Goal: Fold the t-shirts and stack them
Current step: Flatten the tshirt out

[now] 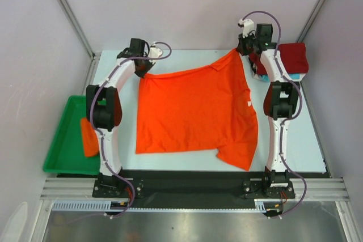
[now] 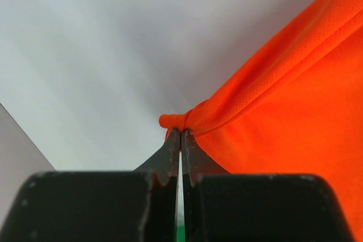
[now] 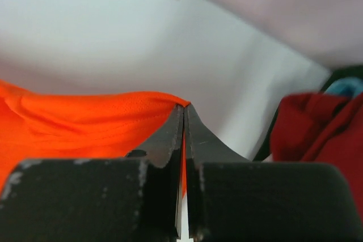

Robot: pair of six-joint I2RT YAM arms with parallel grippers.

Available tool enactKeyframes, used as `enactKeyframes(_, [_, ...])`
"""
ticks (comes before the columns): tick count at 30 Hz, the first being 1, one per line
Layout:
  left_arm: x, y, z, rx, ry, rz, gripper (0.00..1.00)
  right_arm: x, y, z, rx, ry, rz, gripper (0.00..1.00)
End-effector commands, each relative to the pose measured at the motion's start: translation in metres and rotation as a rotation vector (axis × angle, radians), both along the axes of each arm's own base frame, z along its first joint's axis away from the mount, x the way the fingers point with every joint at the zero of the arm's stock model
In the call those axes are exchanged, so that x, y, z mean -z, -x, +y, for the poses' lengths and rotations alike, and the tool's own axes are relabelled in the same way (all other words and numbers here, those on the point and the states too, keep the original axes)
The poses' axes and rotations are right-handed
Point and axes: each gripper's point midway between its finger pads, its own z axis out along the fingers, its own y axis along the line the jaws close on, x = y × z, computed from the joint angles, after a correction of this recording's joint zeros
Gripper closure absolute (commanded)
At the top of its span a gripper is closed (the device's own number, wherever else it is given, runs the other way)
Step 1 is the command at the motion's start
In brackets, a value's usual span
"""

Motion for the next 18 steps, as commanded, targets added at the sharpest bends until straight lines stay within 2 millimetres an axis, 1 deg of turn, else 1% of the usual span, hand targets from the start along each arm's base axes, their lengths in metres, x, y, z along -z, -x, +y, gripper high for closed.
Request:
enactKeyframes(1, [-0.013,-0.034,0.009,-0.022,-0.026,-0.069,1.00,-0.009,-0.028,-0.005,0.038,-0.021,-0.043,1.00])
enactKeyframes(2, [-0.008,-0.047,0.008,-0.022,-0.031,-0.076,1.00,0.004,-0.032,-0.008,0.054,-0.020,-0.033,1.00])
enactKeyframes(3, [-0.007,-0.052,0.008,-0.024,-0.037,-0.078,1.00,0.008,-0.036,-0.012,0.071,-0.009,-0.040,1.00])
enactKeyframes(4, [-0.006,-0.057,0.010,-0.028,-0.040,-0.079,1.00,0.007,-0.042,-0.011,0.074,-0.005,-0.070,1.00])
enactKeyframes(5, [-0.012,-0.068,0.009,-0.030,-0.036,-0.106,1.00,0.015,-0.042,-0.013,0.081,0.001,-0.063,1.00])
enactKeyframes(6, [-0.001,-0.072,0.010,-0.031,-0.040,-0.094,1.00,0.021,-0.044,-0.013,0.088,0.005,-0.061,1.00])
enactKeyframes(8, [-0.005,-0.084,0.010,-0.033,-0.047,-0.130,1.00,0.024,-0.047,-0.016,0.105,0.007,-0.067,1.00])
enactKeyframes(9, [-0.002,-0.087,0.010,-0.036,-0.050,-0.136,1.00,0.027,-0.048,-0.017,0.117,0.005,-0.061,1.00])
enactKeyframes(10, [-0.006,-0.093,0.010,-0.037,-0.049,-0.163,1.00,0.028,-0.048,-0.018,0.124,0.005,-0.060,1.00])
enactKeyframes(12, [-0.012,-0.097,0.009,-0.042,-0.041,-0.190,1.00,0.028,-0.048,-0.019,0.134,0.003,-0.057,1.00])
enactKeyframes(13, [-0.018,-0.101,0.008,-0.042,-0.032,-0.212,1.00,0.027,-0.047,-0.020,0.137,0.004,-0.055,1.00])
enactKeyframes(14, [-0.021,-0.102,0.006,-0.041,-0.024,-0.223,1.00,0.024,-0.046,-0.021,0.137,0.003,-0.058,1.00])
enactKeyframes(15, [-0.024,-0.103,0.005,-0.039,-0.019,-0.232,1.00,0.026,-0.045,-0.020,0.135,0.001,-0.052,1.00])
enactKeyframes(16, [-0.031,-0.106,0.004,-0.039,-0.012,-0.256,0.99,0.020,-0.044,-0.020,0.130,0.003,-0.059,1.00])
enactKeyframes(18, [-0.036,-0.109,0.003,-0.049,-0.007,-0.277,1.00,0.015,-0.044,-0.020,0.131,0.001,-0.065,1.00])
